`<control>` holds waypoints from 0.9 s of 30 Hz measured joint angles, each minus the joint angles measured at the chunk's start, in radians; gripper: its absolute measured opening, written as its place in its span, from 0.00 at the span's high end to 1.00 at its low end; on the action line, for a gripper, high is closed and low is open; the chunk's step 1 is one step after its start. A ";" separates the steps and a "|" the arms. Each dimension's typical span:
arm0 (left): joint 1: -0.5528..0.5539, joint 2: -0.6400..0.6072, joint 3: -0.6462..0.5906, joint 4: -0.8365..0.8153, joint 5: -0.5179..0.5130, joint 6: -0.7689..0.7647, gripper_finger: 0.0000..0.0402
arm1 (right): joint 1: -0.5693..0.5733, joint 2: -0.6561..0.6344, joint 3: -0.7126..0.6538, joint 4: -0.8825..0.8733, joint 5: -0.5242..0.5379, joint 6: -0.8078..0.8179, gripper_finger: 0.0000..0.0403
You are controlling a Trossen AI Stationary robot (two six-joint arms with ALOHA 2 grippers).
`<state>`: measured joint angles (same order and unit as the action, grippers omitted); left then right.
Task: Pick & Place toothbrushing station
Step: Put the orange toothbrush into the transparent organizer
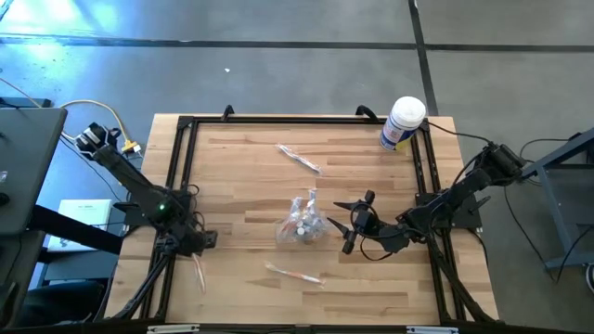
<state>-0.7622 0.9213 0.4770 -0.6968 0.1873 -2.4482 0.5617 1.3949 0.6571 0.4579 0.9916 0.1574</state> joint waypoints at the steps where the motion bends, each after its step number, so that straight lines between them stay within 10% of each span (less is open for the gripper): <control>1: -0.008 0.007 0.000 0.002 0.001 0.000 0.63 | 0.000 0.000 0.000 0.000 0.000 0.000 0.48; 27: -0.046 0.065 0.000 0.049 -0.009 0.183 0.63 | 0.000 0.000 0.000 -0.007 0.000 0.004 0.48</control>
<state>-0.8083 0.9863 0.4770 -0.6477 0.1783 -2.2651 0.5617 1.3949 0.6571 0.4511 0.9915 0.1616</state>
